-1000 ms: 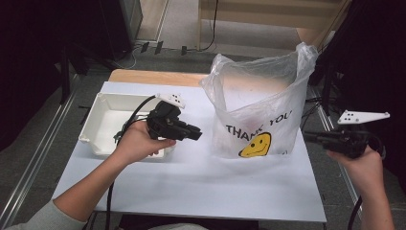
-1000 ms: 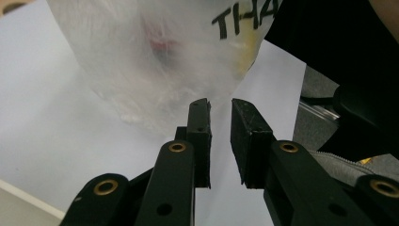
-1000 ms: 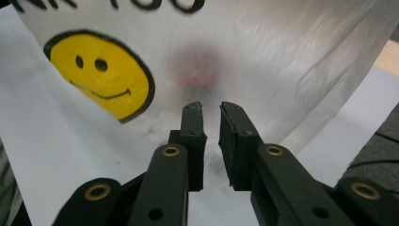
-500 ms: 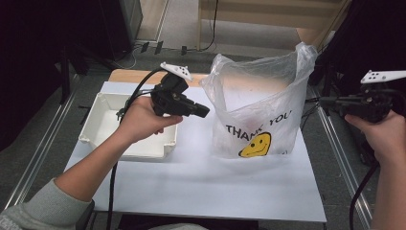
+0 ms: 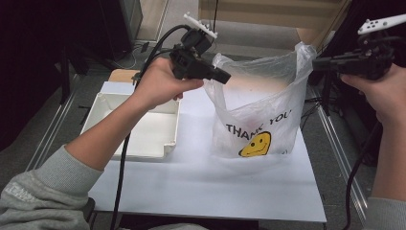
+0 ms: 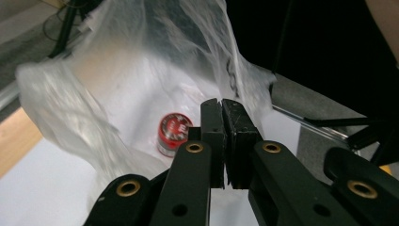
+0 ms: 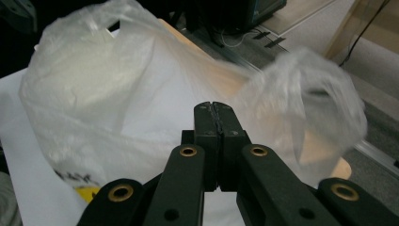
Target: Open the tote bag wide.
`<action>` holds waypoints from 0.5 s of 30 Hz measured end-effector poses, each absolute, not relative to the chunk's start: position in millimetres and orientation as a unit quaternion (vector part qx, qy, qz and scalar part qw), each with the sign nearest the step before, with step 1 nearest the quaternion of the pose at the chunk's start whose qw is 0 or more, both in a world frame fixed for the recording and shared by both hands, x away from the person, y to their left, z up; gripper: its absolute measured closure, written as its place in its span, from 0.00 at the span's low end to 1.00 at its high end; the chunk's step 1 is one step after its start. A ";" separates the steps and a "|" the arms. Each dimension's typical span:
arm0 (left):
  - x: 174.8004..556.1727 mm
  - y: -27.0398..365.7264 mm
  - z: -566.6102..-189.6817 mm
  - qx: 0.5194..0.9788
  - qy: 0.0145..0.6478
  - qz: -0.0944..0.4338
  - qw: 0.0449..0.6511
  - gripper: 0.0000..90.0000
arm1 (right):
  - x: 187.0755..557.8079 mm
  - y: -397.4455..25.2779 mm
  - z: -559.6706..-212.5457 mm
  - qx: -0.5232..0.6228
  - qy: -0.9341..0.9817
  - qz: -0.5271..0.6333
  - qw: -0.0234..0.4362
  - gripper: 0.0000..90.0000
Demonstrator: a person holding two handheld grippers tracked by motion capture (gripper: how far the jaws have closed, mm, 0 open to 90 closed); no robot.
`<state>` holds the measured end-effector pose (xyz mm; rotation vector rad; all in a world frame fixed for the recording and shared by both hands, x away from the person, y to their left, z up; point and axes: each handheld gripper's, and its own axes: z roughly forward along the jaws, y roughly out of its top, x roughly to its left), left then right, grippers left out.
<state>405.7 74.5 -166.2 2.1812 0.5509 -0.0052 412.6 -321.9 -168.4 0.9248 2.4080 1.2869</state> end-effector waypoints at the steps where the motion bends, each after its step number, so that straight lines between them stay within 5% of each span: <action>1: 415.0 68.5 -162.5 0.872 0.226 -0.007 0.434 0.99 | 419.8 -311.1 -161.7 0.314 0.829 0.445 0.125 1.00; 15: 460.8 29.1 -162.5 0.877 0.255 0.013 0.407 0.99 | 465.0 -230.5 -154.3 0.279 0.857 0.419 0.113 1.00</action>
